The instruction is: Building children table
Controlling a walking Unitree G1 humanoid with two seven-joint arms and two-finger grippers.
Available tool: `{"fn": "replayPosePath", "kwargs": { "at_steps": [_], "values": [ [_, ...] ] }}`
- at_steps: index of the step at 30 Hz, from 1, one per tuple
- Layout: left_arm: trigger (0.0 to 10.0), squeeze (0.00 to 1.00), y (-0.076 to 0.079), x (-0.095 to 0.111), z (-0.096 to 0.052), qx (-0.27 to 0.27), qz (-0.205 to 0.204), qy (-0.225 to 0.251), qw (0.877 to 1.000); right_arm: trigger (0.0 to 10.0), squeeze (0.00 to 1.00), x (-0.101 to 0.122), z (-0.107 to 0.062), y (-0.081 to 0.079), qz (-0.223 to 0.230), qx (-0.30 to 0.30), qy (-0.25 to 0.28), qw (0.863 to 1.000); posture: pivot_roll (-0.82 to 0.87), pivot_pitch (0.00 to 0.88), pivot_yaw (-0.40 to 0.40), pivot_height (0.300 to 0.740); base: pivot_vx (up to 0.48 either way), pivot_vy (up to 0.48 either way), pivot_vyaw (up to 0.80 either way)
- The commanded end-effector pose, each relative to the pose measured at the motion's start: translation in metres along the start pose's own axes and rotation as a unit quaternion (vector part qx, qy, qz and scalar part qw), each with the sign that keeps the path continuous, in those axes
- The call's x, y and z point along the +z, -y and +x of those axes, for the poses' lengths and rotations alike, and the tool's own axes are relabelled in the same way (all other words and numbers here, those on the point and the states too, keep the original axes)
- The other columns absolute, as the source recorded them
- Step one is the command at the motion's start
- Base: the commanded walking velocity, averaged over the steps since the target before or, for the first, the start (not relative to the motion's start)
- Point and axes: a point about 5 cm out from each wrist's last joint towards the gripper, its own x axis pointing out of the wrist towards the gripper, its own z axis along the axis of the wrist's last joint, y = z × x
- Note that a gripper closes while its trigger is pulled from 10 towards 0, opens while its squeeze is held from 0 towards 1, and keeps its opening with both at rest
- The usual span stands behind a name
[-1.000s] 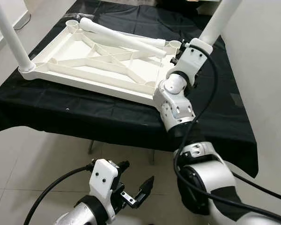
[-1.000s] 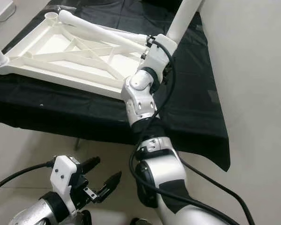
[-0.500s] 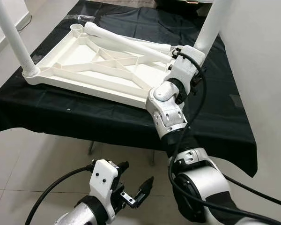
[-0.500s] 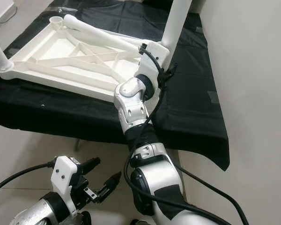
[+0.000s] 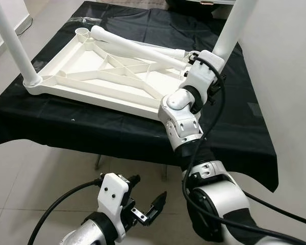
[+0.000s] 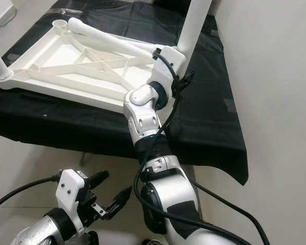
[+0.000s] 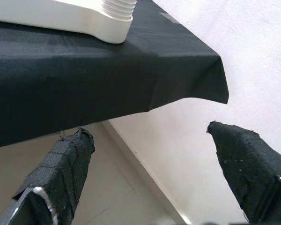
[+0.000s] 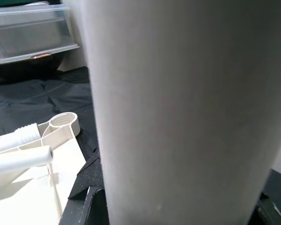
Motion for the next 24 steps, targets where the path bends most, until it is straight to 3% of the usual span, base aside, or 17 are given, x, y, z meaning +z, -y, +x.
{"fn": "replayPosePath", "kwargs": {
  "at_steps": [1, 4, 11, 16, 21, 22, 23, 24],
  "values": [
    [10.0, 0.00, 0.000, -0.007, -0.001, -0.003, -0.007, -0.012, 1.000, 10.0, 0.00, -0.014, 0.007, 0.010, -0.017, -0.023, -0.025, 0.999, 0.10, 0.203, -0.085, 0.740, 0.000, 0.000, 0.00],
    [10.0, 0.00, -0.001, -0.007, 0.000, -0.003, -0.006, -0.012, 1.000, 10.0, 0.00, 0.001, 0.009, 0.008, -0.010, -0.016, 0.007, 1.000, 0.10, 0.200, -0.087, 0.740, 0.000, 0.000, 0.00],
    [10.0, 0.00, -0.002, -0.007, 0.002, -0.003, -0.005, -0.011, 1.000, 10.0, 0.00, 0.013, 0.011, 0.006, 0.016, 0.007, 0.025, 1.000, 0.09, 0.195, -0.085, 0.740, 0.000, 0.000, 0.00],
    [10.0, 0.00, -0.004, -0.007, 0.003, -0.001, -0.008, -0.009, 1.000, 10.0, 0.00, 0.040, 0.014, 0.008, 0.065, 0.044, 0.066, 0.995, 0.09, 0.185, -0.080, 0.740, 0.000, 0.000, 0.00],
    [10.0, 0.00, -0.006, -0.007, 0.004, -0.002, -0.007, -0.010, 1.000, 10.0, 0.00, 0.049, 0.013, 0.009, 0.085, 0.062, 0.079, 0.991, 0.09, 0.180, -0.076, 0.740, 0.000, 0.000, 0.00],
    [10.0, 0.00, -0.006, -0.007, 0.005, -0.001, -0.006, -0.010, 1.000, 10.0, 0.00, 0.049, 0.012, 0.006, 0.108, 0.100, 0.061, 0.987, 0.09, 0.175, -0.072, 0.740, 0.000, 0.000, 0.00],
    [10.0, 0.00, -0.006, -0.007, 0.005, -0.001, -0.006, -0.010, 1.000, 10.0, 0.00, 0.049, 0.012, 0.006, 0.108, 0.100, 0.061, 0.987, 0.09, 0.175, -0.072, 0.740, 0.000, 0.000, 0.00],
    [10.0, 0.42, -0.010, -0.004, 0.006, 0.009, -0.004, -0.001, 1.000, 10.0, 0.00, 0.044, 0.011, 0.004, 0.118, 0.136, 0.042, 0.983, 0.09, 0.173, -0.075, 0.740, 0.000, 0.000, 0.00]
  ]
}}
